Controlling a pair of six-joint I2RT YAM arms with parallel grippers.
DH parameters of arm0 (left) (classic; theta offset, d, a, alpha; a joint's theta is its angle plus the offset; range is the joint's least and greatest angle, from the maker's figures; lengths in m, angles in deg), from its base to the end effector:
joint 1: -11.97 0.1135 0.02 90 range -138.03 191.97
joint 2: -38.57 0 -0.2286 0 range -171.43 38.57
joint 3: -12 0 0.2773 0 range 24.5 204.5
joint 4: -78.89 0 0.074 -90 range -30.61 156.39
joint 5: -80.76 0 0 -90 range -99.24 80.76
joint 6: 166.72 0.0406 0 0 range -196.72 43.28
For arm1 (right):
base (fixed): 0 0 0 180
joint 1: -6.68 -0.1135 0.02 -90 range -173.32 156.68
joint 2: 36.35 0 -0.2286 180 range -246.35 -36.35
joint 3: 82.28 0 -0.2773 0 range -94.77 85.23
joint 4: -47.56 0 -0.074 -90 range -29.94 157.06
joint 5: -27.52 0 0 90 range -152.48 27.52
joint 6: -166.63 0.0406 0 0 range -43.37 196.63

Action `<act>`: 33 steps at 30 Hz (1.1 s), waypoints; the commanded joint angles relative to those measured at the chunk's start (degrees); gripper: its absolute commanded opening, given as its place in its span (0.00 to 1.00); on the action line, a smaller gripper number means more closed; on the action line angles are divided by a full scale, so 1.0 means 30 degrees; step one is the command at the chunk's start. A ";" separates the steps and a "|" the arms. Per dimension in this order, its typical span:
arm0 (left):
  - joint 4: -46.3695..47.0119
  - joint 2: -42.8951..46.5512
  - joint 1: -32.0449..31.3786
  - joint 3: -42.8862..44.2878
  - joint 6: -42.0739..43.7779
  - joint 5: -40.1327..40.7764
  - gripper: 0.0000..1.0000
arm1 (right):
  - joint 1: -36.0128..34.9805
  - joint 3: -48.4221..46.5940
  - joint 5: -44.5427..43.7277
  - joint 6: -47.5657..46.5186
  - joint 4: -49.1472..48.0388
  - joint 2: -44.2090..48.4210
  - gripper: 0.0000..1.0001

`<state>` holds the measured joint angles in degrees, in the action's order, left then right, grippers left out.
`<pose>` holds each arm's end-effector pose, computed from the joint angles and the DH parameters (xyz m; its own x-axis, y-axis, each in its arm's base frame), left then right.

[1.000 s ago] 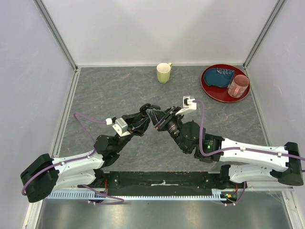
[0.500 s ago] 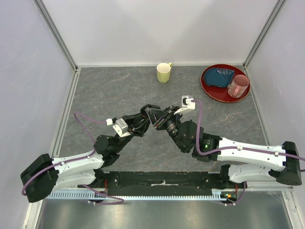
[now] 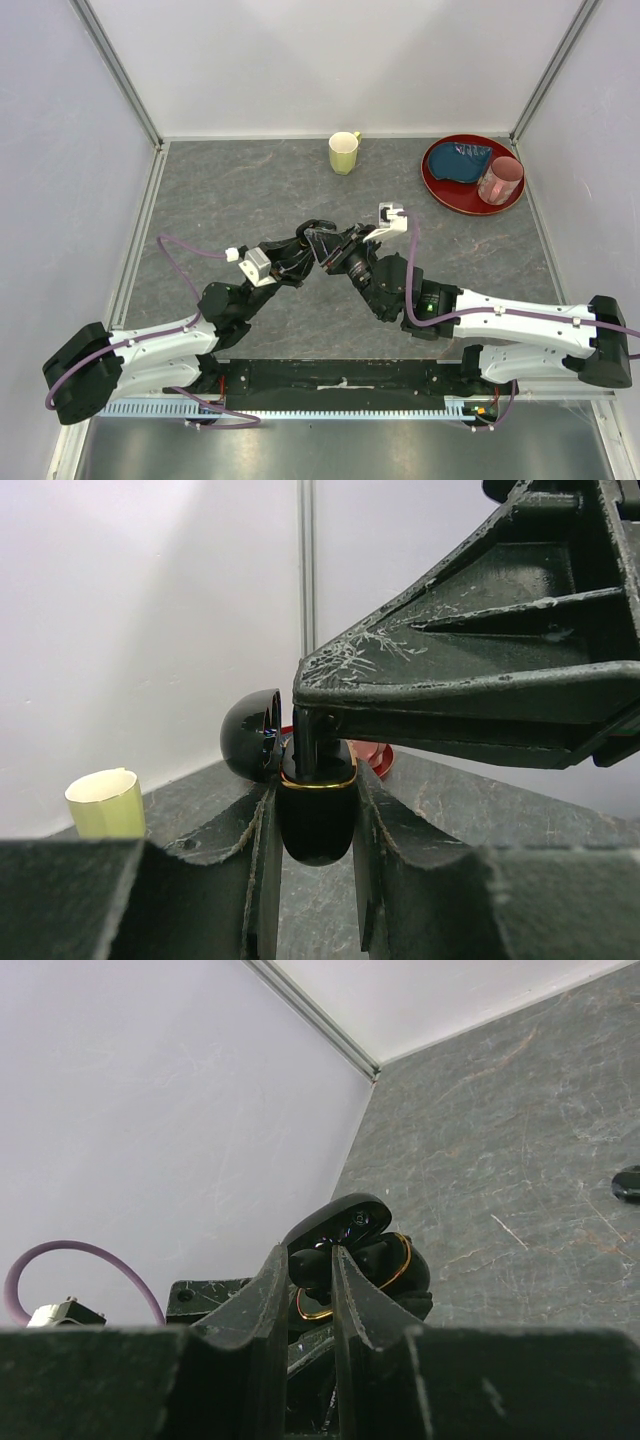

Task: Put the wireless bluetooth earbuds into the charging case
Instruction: Place the earbud in the charging case.

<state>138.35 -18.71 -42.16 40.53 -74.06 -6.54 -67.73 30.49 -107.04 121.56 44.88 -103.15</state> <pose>0.1410 -0.1918 0.2310 0.3354 -0.3847 -0.8600 0.7710 0.6367 0.0159 0.1108 0.2910 0.3313 -0.3414 0.6488 -0.6800 -0.3629 0.5764 0.7322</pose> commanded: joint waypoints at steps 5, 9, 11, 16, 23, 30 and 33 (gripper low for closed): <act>0.4459 0.0488 -0.0092 0.0984 0.0960 0.0301 0.02 | -0.0362 -0.0472 -0.0442 -0.1556 0.2450 -0.0758 0.00; 0.4401 0.0518 -0.0092 0.1013 0.0960 0.0214 0.02 | -0.0362 -0.0971 -0.0383 -0.1557 0.3419 -0.1110 0.00; 0.4371 0.0577 -0.0092 0.0984 0.0960 0.0214 0.02 | -0.0392 -0.1117 -0.0673 -0.1442 0.3740 -0.1052 0.00; 0.4108 0.0694 -0.0121 0.1072 0.1048 0.0155 0.02 | -0.0450 -0.1732 -0.0998 -0.1908 0.4794 -0.1051 0.00; 0.3786 0.0752 -0.0121 0.1218 0.1224 0.0126 0.02 | -0.0421 -0.2758 -0.0120 -0.2700 0.6436 -0.1374 0.02; 0.3698 0.0781 -0.0092 0.1306 0.1224 0.0009 0.02 | -0.0450 -0.3432 0.0144 -0.2876 0.7521 -0.1697 0.17; 0.3610 0.0781 -0.0092 0.1306 0.1224 -0.0020 0.02 | -0.0450 -0.3549 0.0145 -0.2905 0.7492 -0.1550 0.25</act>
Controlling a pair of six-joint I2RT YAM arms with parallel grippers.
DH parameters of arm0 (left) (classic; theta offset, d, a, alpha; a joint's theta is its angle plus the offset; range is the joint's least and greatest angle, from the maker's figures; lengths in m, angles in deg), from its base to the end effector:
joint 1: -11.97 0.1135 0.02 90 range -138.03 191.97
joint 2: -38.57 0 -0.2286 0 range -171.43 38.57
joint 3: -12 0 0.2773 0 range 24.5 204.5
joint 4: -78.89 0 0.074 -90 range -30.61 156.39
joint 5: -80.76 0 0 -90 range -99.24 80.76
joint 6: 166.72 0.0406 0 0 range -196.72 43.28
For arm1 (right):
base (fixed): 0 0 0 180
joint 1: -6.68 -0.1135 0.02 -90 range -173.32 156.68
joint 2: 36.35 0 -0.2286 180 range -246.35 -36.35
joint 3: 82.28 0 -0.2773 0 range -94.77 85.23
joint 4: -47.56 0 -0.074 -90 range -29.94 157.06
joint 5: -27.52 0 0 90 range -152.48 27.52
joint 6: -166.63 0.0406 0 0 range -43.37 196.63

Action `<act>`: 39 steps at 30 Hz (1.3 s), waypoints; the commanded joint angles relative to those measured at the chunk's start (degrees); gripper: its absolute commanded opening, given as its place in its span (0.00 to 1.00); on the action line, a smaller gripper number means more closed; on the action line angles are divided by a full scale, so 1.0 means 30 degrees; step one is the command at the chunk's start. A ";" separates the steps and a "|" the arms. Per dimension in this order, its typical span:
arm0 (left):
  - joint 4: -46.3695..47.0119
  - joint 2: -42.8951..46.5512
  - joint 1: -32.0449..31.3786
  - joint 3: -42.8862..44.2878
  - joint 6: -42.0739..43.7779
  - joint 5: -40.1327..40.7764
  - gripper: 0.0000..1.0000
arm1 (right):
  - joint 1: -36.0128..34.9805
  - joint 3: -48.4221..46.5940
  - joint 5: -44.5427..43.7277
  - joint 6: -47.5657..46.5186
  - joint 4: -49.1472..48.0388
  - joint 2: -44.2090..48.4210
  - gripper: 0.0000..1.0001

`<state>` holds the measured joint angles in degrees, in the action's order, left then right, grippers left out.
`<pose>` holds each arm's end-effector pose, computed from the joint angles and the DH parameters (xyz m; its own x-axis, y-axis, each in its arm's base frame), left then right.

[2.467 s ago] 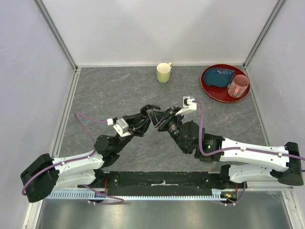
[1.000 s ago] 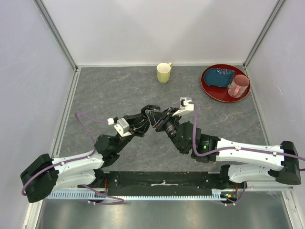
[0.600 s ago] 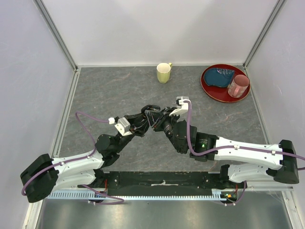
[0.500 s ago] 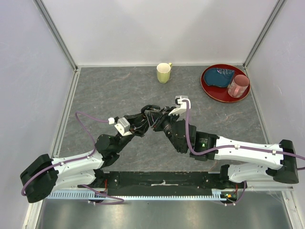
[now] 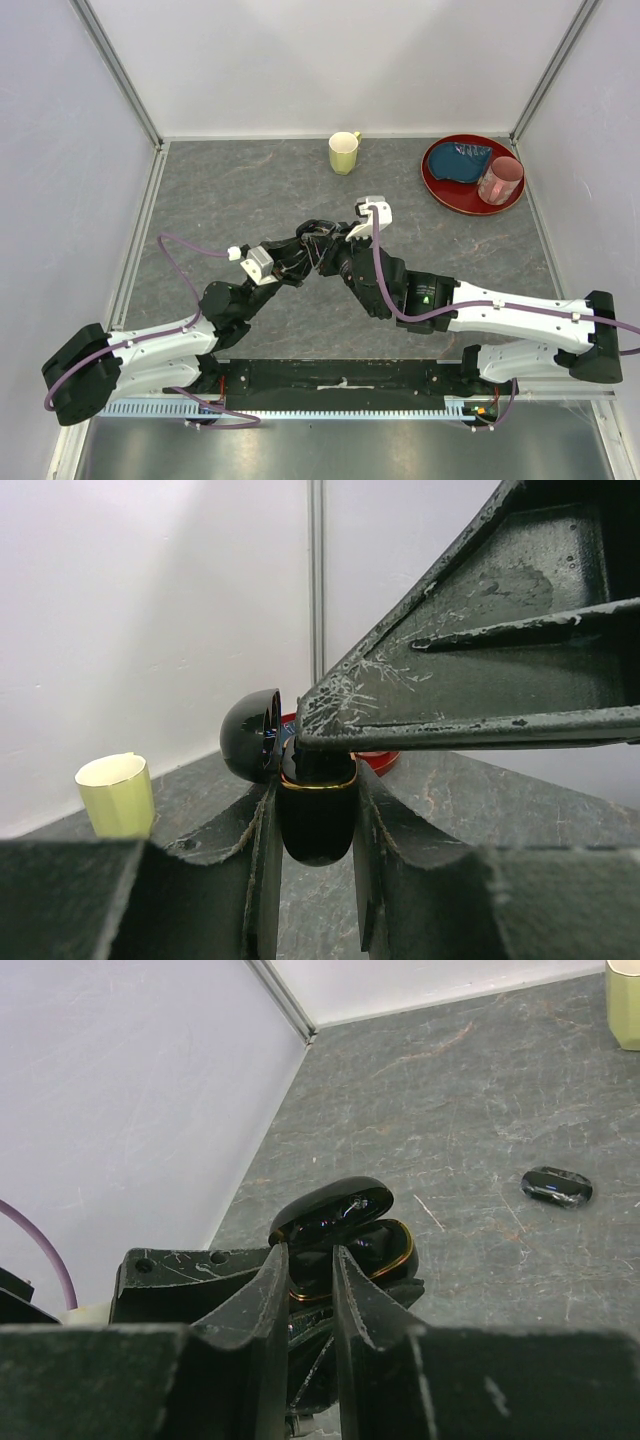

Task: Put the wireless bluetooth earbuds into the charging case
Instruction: Place the earbud in the charging case, then close the charging case.

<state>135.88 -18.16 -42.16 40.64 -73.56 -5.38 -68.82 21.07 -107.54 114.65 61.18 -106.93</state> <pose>0.1425 -0.1925 0.2294 0.3254 -0.3562 -0.8759 0.7572 0.6530 0.0158 0.1083 0.3041 0.3449 -0.3389 0.4272 -0.8383 -0.3801 0.7529 0.5373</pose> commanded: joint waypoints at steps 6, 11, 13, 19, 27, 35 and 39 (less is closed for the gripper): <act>0.4286 0.0658 -0.0121 0.1094 0.0881 -0.0407 0.02 | -0.0057 -0.1083 0.0371 -0.1304 0.1734 0.0296 0.58; 0.4140 0.0658 -0.0121 0.0977 0.0735 -0.0465 0.02 | -0.0056 -0.1756 0.0634 -0.2272 0.0858 0.0822 0.69; 0.4081 0.0658 -0.0092 0.0948 0.0676 -0.0466 0.02 | -0.0027 -0.1845 0.0956 -0.2974 0.0360 0.1086 0.70; 0.3847 0.0716 -0.0092 0.0743 0.0442 -0.0524 0.02 | -0.0027 -0.2050 0.0812 -0.4291 -0.1195 0.2258 0.73; 0.2824 0.1155 -0.0121 0.0566 0.0382 -0.1080 0.02 | 0.0557 -0.1202 -0.0625 -0.4413 -0.0435 0.3548 0.79; 0.0304 0.1976 -0.0092 0.0713 0.0470 -0.2776 0.02 | 0.5182 -0.4273 0.5343 -0.2480 0.5859 0.1998 0.80; -0.0955 0.2239 -0.0092 0.1063 0.0529 -0.3833 0.02 | 0.6768 -0.5214 0.8891 -0.2127 0.7183 0.1176 0.80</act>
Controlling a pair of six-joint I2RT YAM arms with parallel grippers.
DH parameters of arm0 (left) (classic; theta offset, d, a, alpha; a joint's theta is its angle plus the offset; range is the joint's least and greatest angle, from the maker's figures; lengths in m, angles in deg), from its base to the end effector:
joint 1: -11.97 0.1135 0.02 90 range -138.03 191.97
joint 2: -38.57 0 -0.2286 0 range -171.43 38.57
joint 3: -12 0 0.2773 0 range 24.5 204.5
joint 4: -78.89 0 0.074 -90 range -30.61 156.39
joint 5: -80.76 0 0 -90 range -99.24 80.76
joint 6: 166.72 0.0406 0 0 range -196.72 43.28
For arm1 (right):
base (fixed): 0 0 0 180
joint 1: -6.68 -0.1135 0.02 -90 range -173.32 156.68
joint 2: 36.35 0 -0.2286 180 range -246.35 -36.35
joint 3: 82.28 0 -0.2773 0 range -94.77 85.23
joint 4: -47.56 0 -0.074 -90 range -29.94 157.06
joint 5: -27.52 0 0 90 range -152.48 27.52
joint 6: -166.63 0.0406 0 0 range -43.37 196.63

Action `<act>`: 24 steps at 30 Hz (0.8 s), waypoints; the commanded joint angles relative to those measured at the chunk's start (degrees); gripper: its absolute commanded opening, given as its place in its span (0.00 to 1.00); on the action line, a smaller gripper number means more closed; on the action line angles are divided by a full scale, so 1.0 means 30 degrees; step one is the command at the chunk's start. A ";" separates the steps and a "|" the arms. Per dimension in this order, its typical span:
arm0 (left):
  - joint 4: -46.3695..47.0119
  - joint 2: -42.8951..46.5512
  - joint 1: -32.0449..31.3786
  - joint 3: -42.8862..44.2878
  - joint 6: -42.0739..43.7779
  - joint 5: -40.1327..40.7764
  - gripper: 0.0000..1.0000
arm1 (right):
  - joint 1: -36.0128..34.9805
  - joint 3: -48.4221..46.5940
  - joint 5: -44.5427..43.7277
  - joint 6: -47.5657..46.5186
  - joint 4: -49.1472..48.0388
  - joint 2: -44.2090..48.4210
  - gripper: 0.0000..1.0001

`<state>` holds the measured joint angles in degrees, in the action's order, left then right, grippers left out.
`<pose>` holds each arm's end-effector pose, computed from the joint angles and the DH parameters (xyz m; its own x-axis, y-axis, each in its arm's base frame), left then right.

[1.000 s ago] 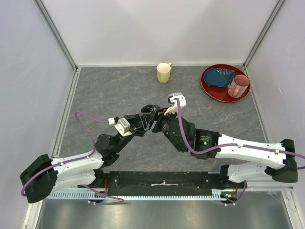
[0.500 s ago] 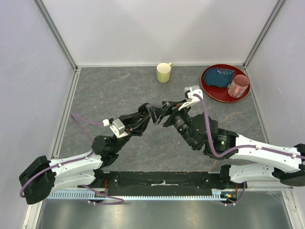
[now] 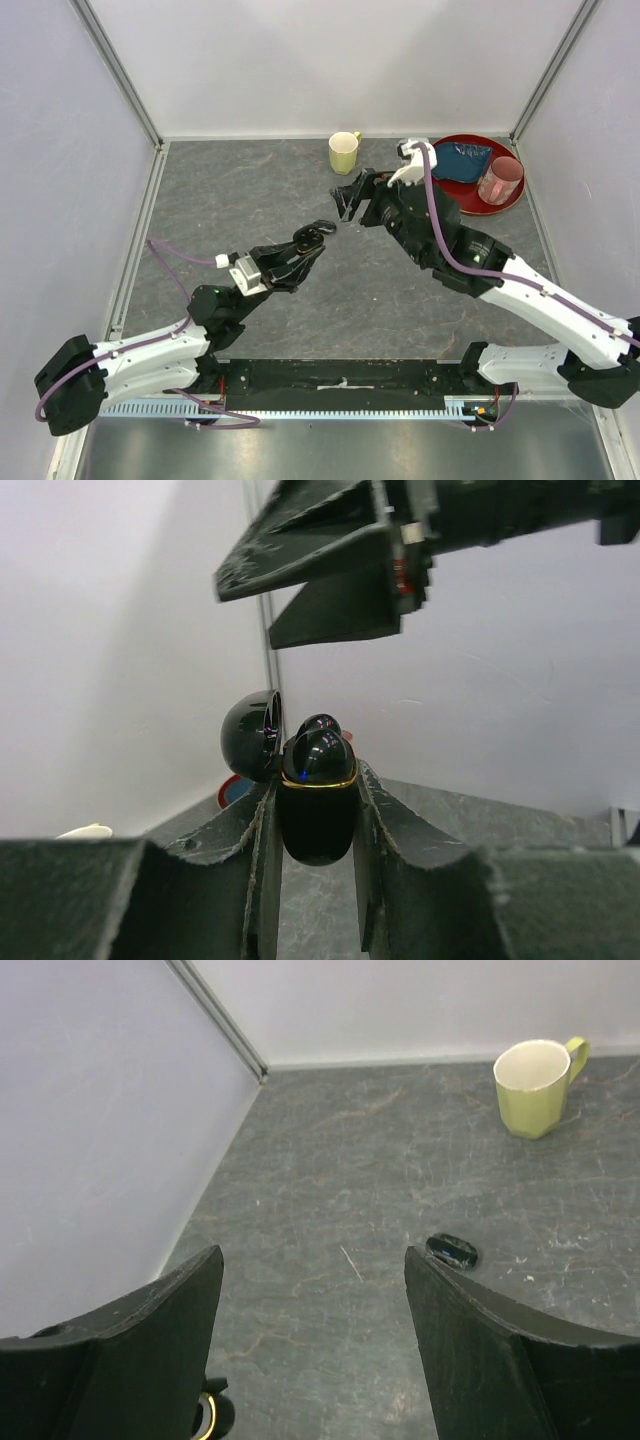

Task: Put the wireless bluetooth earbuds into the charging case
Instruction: Close the charging case.

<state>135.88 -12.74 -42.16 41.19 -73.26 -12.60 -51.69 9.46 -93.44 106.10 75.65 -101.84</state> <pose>0.1316 -0.1861 0.2530 0.3849 -0.4295 -0.8169 0.8154 0.5729 0.0830 0.1694 0.2353 0.4187 -0.2694 0.3671 -0.8903 -0.3779 0.8101 0.4483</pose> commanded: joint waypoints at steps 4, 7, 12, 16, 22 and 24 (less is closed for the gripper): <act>-0.2128 0.0784 -0.0092 0.0971 0.0486 -0.2191 0.02 | 0.1789 -0.1812 0.6359 0.0956 0.2797 -0.1105 0.80; -0.2655 0.0931 -0.0092 0.0970 0.0603 -0.2747 0.02 | 0.1878 -0.1961 0.6745 0.0957 0.3092 -0.1516 0.80; -0.3682 0.0902 -0.0092 0.1380 0.0662 -0.3393 0.02 | 0.1907 -0.1639 0.7419 0.1132 0.3122 -0.1811 0.80; -0.3682 0.0522 -0.0092 0.1615 0.0574 -0.3393 0.02 | 0.1907 -0.1085 0.8179 0.1220 0.3151 -0.2016 0.80; -0.3682 0.0024 -0.0092 0.1966 0.0398 -0.2867 0.02 | 0.1907 0.0468 0.8680 0.1366 0.3327 -0.1256 0.80; -0.3682 -0.0152 -0.0092 0.2054 0.0340 -0.2574 0.02 | 0.1907 0.0937 0.8796 0.1571 0.3269 -0.0934 0.80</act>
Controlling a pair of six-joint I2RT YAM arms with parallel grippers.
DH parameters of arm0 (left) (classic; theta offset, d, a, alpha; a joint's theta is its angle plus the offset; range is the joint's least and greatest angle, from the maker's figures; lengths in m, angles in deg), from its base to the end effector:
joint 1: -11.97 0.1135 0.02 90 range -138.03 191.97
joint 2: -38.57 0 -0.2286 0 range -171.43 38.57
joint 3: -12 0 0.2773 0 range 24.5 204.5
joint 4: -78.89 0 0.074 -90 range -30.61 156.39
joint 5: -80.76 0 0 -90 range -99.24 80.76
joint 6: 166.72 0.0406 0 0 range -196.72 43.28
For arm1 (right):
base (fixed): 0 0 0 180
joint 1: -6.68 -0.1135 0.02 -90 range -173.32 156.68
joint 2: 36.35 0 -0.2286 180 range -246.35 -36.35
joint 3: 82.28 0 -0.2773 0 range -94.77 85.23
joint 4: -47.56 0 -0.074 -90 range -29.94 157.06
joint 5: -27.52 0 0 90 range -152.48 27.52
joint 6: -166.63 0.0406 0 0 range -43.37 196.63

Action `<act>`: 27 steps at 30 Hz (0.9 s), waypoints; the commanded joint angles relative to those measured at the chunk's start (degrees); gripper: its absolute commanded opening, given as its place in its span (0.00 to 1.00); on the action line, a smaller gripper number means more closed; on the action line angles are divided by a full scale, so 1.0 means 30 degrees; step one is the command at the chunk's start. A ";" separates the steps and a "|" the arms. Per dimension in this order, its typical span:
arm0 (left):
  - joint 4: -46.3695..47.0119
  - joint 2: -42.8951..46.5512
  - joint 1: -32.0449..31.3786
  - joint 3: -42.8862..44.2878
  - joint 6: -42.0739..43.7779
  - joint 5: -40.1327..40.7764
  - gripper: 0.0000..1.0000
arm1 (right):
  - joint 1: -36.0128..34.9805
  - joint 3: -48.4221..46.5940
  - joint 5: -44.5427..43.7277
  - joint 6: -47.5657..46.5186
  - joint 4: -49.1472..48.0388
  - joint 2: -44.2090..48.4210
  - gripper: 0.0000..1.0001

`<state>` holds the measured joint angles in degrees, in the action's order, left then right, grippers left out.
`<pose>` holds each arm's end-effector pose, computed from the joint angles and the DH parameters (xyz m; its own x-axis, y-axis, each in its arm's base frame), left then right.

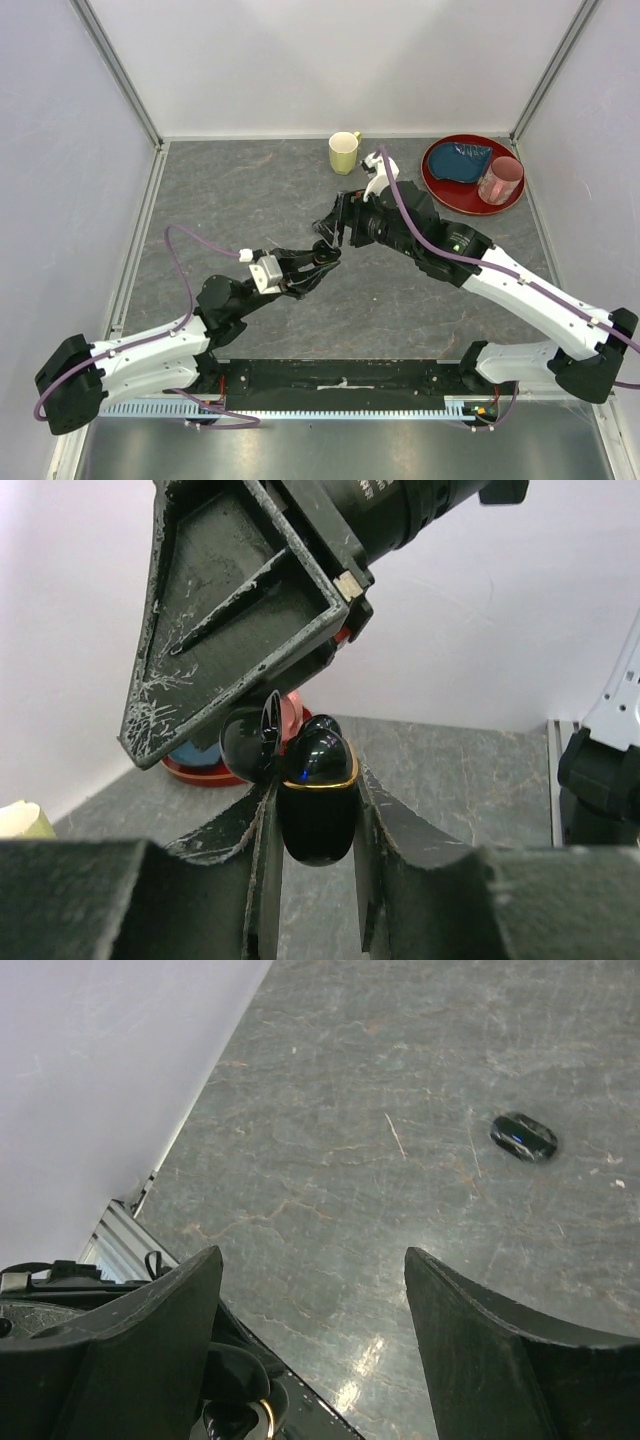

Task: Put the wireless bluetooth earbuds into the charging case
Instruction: Close the charging case, then place the charging case at the center of the board.

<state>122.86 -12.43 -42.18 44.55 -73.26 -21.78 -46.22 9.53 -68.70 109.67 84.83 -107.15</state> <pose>0.1344 -0.2011 0.2524 0.3065 -0.3237 -0.8951 0.8891 0.4332 0.1478 0.1947 0.2502 0.3734 -0.5707 0.1439 -0.8084 -0.5013 0.7187 0.4818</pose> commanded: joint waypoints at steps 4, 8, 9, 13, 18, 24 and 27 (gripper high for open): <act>0.0660 -0.0518 -0.0085 0.1020 0.0018 0.1071 0.02 | 0.0115 0.2438 0.0725 0.0880 -0.0083 0.1686 0.80; 0.0602 -0.0694 -0.0085 0.1137 -0.0246 0.2184 0.02 | 0.0086 0.3435 0.0695 0.1204 -0.0347 0.2331 0.80; 0.0543 -0.0781 -0.0056 0.1167 -0.0334 0.2360 0.02 | 0.0086 0.3640 0.0667 0.1205 -0.0406 0.2535 0.80; -0.0041 -0.1103 -0.0055 0.1459 -0.0976 0.2916 0.02 | 0.0086 0.3876 0.0374 0.1088 -0.0437 0.2713 0.80; -0.3460 -0.1426 0.0120 0.2950 -0.3376 0.4117 0.02 | 0.0086 0.3525 -0.3938 0.2546 0.1166 0.2770 0.82; -1.1495 -0.3620 0.2021 0.5766 -0.8499 0.2923 0.02 | 0.0874 0.4314 -0.9288 0.5300 0.2491 0.4467 0.84; -1.1733 -0.5143 0.3749 0.5504 -1.2133 0.0668 0.02 | 0.1577 0.4899 -0.9587 0.5657 0.2640 0.5375 0.84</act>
<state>95.17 -23.25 -35.84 60.42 -93.36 -14.81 -43.79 22.44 -89.86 122.28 89.10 -95.06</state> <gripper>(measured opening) 0.349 0.837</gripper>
